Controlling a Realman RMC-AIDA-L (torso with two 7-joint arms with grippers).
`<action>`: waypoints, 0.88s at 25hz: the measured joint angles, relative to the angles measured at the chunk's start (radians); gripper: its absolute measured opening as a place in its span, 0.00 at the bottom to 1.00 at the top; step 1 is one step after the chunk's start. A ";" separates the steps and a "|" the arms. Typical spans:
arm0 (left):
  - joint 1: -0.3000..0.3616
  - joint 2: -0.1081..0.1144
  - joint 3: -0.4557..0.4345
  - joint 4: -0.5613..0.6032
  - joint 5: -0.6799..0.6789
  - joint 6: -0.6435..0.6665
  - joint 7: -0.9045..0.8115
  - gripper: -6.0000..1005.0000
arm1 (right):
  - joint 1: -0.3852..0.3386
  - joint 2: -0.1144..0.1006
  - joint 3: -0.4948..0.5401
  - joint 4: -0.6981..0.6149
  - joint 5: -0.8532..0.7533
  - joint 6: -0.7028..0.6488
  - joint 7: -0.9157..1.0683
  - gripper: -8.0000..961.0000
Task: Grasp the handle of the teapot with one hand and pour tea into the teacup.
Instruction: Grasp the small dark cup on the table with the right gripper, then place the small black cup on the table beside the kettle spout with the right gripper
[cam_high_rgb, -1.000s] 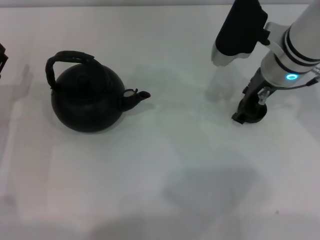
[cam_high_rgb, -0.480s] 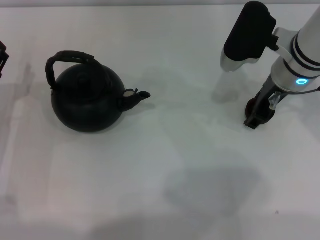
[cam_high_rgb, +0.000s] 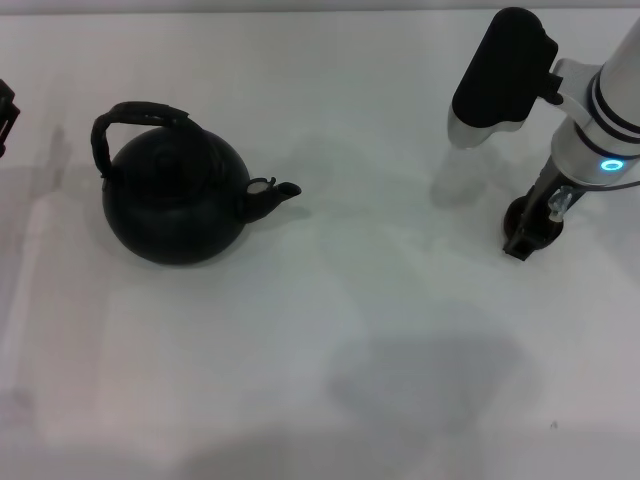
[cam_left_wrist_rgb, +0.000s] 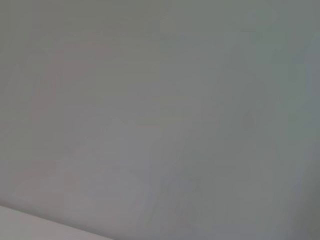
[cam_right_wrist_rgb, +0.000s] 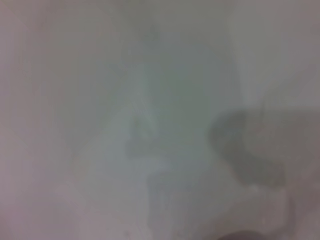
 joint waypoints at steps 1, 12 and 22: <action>0.000 0.000 0.000 0.000 0.000 0.000 0.000 0.81 | 0.000 0.000 -0.001 -0.002 -0.004 0.006 0.003 0.77; -0.007 0.001 0.000 0.005 0.002 0.003 -0.001 0.81 | 0.043 0.004 -0.065 -0.146 0.115 0.044 -0.019 0.78; -0.019 0.000 0.005 0.007 0.006 0.003 -0.002 0.81 | 0.174 0.007 -0.287 -0.065 0.274 -0.091 -0.016 0.79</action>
